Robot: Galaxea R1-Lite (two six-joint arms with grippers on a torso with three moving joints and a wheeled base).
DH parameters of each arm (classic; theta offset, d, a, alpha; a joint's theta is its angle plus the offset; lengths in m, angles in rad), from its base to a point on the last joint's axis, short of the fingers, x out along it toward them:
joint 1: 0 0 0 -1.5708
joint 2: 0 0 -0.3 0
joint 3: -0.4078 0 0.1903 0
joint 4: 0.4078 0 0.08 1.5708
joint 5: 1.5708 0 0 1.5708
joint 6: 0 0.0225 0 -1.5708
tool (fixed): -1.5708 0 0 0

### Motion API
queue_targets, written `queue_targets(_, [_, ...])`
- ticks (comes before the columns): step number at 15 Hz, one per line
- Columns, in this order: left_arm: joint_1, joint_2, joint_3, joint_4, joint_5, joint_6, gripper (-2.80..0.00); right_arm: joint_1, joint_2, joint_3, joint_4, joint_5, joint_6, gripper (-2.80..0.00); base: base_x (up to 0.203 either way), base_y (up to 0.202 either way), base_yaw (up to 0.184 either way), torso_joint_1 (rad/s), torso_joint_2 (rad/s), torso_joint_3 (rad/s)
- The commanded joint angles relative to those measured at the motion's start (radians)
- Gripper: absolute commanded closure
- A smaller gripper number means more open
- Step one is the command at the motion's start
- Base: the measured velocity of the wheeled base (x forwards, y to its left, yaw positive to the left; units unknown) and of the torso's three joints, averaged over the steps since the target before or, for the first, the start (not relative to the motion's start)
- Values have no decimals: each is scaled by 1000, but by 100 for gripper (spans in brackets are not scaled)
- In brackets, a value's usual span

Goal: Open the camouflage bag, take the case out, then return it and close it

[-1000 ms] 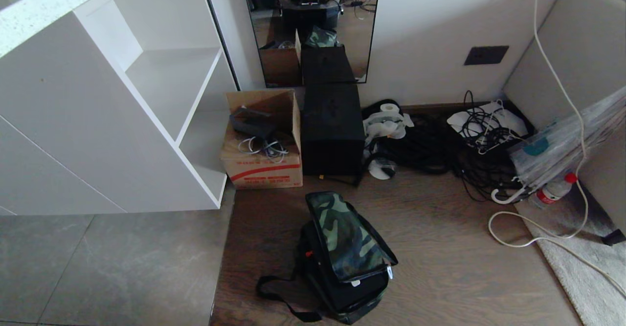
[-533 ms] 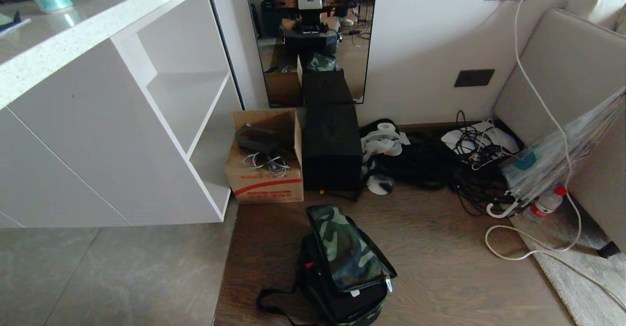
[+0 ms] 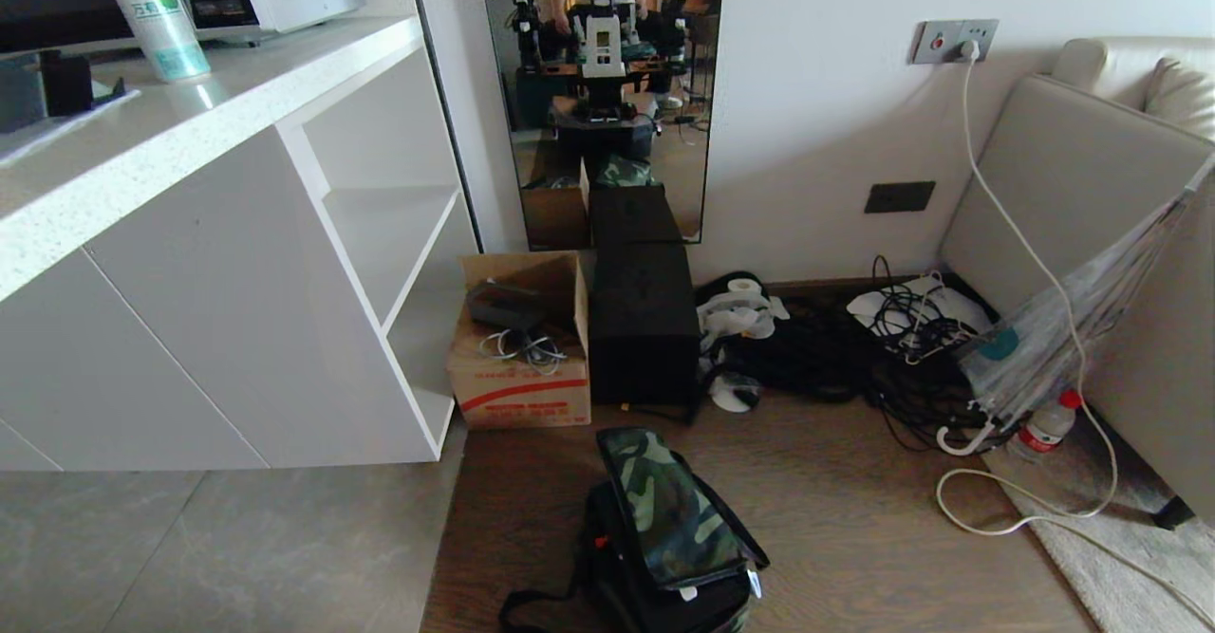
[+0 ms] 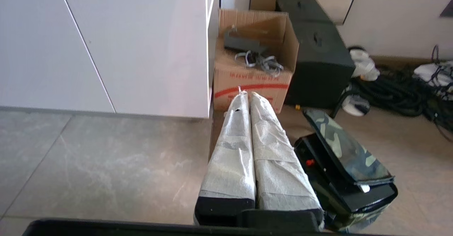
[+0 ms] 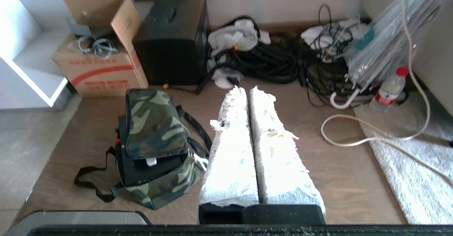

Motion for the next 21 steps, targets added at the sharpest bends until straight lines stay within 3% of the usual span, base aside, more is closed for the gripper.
queue_targets(1, [0, 1, 8, 0, 0, -1, 0, 0, 2, 2, -1, 0, 0, 0, 0, 0, 0, 2, -1, 201])
queue_targets(12, [-1, 1, 8, 0, -1, 4, 0, 0, 2, 2, -1, 0, -2, 0, 0, 0, 0, 3, 2, 198])
queue_targets(21, [0, 1, 8, 0, -1, 4, 0, 0, 2, 2, -2, -1, 0, 0, 0, 0, 0, 0, 1, 18])
